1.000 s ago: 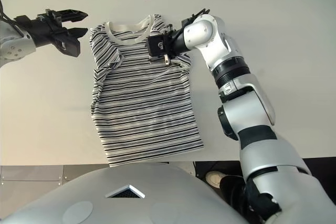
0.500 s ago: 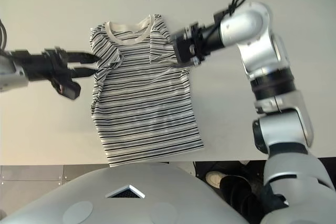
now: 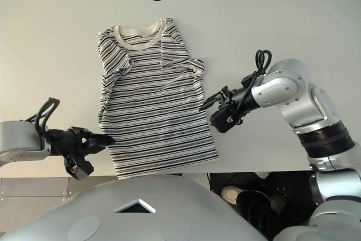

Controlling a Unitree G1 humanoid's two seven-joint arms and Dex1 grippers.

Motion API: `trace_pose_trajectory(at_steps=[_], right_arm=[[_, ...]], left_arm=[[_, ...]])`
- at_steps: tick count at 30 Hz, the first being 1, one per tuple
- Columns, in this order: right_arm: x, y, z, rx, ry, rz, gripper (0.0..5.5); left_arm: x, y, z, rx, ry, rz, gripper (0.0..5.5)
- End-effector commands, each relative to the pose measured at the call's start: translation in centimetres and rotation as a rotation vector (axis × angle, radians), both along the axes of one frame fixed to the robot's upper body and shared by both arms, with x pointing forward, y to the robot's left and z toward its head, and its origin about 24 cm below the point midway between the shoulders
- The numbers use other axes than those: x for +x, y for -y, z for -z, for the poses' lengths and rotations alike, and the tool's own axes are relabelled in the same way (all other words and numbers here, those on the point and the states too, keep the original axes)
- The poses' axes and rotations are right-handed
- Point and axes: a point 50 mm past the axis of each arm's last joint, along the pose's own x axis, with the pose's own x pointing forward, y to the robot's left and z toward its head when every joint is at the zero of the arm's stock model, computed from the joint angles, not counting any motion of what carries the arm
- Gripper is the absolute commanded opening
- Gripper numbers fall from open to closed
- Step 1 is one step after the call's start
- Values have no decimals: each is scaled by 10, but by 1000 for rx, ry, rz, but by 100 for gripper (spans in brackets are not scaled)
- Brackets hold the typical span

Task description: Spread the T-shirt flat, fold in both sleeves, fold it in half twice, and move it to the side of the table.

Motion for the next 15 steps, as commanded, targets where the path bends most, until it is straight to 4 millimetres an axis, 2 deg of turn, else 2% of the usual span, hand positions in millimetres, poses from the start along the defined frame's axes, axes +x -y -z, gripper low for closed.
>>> trace_pose_trajectory(at_steps=[1,3,8,11,15], right_arm=[[-3,-1,0,11,-3,14,284],[-4,-2,2,19,-4,26,284],[-7,0,6,10,-12,40,289],[-11,3,10,-19,-14,26,289],[-14,9,13,-76,-20,14,289]], left_arm=[[-3,-6,1,46,-32,-36,225],[-4,-8,3,48,-64,-65,225],[-12,-10,14,41,-133,-115,290],[-15,-2,11,-18,-144,-119,338],[-13,13,8,-111,-141,-116,338]])
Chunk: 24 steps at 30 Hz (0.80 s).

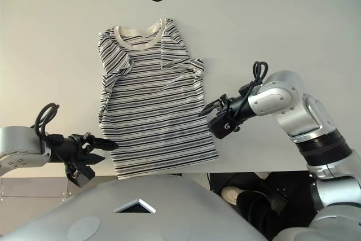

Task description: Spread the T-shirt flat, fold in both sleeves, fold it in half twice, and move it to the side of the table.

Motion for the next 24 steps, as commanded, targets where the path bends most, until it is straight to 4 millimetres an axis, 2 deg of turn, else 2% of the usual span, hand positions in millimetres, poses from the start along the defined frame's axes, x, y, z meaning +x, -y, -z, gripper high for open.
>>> trace_pose_trajectory(at_steps=[1,6,11,19,24], right_arm=[[-2,7,0,-48,6,-13,289],[1,4,1,-40,12,-23,289],[2,5,5,-68,87,-91,289],[-25,3,22,-37,1,-161,289],[-29,2,24,-26,-8,-162,289]], left_arm=[[-4,11,6,-40,-39,-13,338],[-4,27,11,-114,-39,-33,338],[-4,29,13,-107,-30,-26,338],[-5,27,14,-104,-36,-39,338],[-9,26,18,-96,-65,-43,252]])
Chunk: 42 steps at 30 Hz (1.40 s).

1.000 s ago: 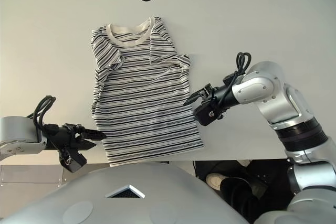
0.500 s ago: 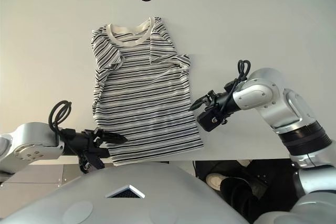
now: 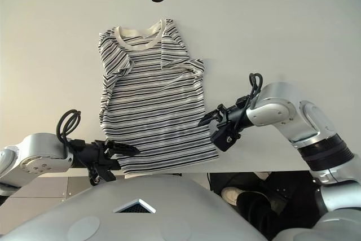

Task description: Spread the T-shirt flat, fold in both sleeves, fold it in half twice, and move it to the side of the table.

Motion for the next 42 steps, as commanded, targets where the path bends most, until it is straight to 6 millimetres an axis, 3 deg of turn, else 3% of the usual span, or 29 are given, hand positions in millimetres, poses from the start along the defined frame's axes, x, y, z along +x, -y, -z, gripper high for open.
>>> trace_pose_trajectory(at_steps=[1,13,15,27,32,35,38,42], right_arm=[[-13,3,13,-48,-66,-10,289],[-28,1,15,-82,-156,-57,289],[-31,0,15,-80,-187,-61,250],[-36,0,13,-64,-262,-34,17],[-28,4,1,-75,-361,96,13],[-22,12,-13,-97,-538,236,13],[-33,15,-32,-105,-765,305,13],[-39,16,-36,-140,-829,322,13]], left_arm=[[-3,-5,7,56,-27,-2,238],[-5,-5,9,55,-24,-7,41],[-5,-5,9,54,-25,-7,11],[-4,-9,10,63,-25,-11,10],[-4,-8,2,8,-77,-59,10],[-9,-8,-5,-27,-166,-115,10],[-21,-5,-15,-79,-355,-192,10],[-28,-1,-26,-125,-505,-254,10]])
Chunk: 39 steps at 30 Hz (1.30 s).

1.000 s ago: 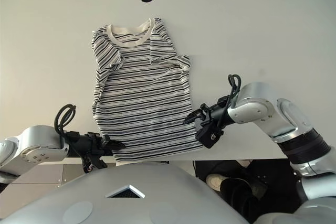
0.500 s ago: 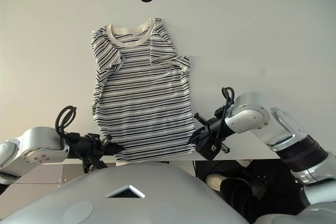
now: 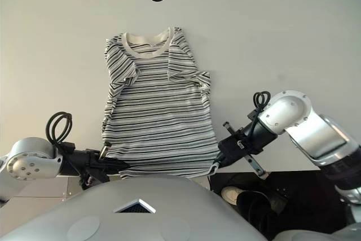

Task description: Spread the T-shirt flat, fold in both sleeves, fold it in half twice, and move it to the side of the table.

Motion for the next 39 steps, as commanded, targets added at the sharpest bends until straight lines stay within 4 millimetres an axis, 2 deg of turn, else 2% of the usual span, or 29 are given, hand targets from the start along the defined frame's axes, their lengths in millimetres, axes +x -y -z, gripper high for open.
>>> trace_pose_trajectory(at_steps=[1,5,8,13,17,21,25,29,33,39], right_arm=[[-2,3,-5,-41,-18,-6,13],[6,-2,-5,-12,1,62,13],[36,-11,-11,35,127,186,13],[106,-17,-35,86,299,377,13],[134,-17,-37,76,324,428,13],[158,-9,-33,45,317,520,13],[174,5,-23,-15,308,610,13],[185,13,-14,-51,298,664,13],[194,13,-7,-56,273,726,13],[211,3,-12,-9,284,818,13]], left_arm=[[-10,11,-14,-91,-105,-4,10],[1,6,-15,-75,-106,-26,10],[24,1,-20,-120,-66,-109,10],[89,-18,-34,-209,24,-282,10],[120,-31,-35,-238,28,-367,10],[144,-45,-26,-233,14,-447,10],[167,-52,-19,-253,31,-514,10],[188,-50,-22,-328,75,-563,10],[209,-42,-23,-398,117,-607,10],[227,-30,-24,-453,168,-625,10]])
